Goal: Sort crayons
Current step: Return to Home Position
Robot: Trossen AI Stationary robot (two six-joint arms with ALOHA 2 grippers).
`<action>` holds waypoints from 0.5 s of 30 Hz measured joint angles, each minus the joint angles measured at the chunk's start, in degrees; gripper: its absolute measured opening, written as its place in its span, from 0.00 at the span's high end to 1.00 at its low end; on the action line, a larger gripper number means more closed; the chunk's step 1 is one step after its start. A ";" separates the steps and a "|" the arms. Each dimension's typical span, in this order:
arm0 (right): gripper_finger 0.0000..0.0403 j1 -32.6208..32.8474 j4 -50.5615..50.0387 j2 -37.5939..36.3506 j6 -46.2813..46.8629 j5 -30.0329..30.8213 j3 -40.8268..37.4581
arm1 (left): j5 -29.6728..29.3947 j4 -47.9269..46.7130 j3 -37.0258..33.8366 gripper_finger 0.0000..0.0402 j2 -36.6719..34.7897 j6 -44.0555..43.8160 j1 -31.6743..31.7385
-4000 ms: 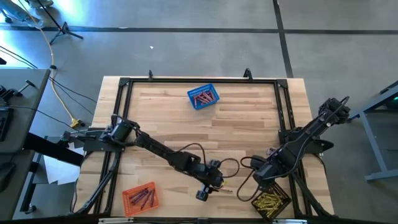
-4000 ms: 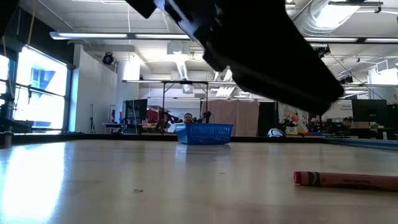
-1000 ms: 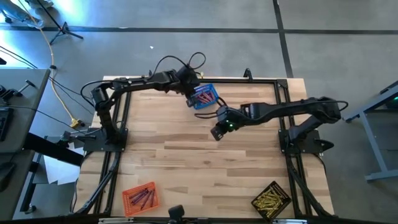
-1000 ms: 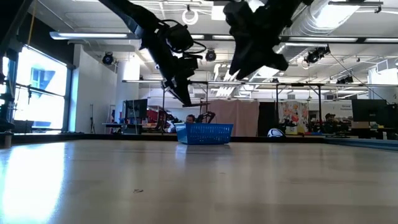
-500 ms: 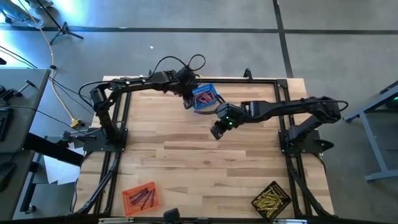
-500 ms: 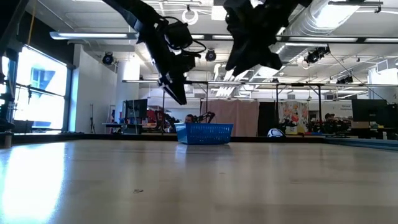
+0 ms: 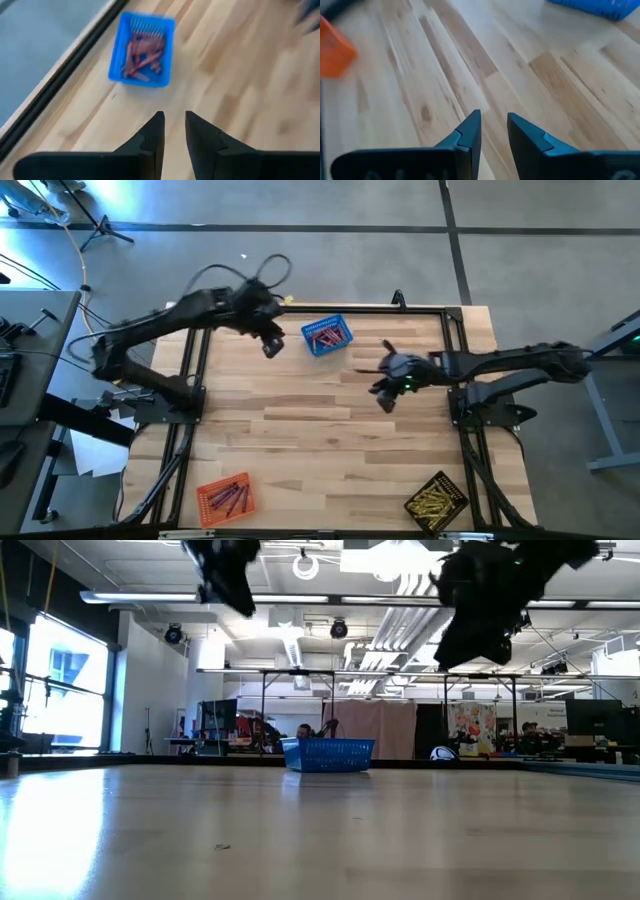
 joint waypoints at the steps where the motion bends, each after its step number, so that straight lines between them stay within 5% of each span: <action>1: 0.81 -0.20 2.34 -2.48 0.84 0.25 -2.76 | 0.00 0.34 0.00 0.85 -2.30 -1.83 -0.96; 9: 0.81 -0.56 24.36 -18.46 -6.30 4.55 -17.94 | -7.61 1.72 -0.53 0.85 -13.96 -9.14 -11.06; 15: 0.81 -1.41 25.98 -26.49 -7.54 7.58 -24.61 | -11.72 1.76 -3.95 0.85 -16.84 -12.94 -18.48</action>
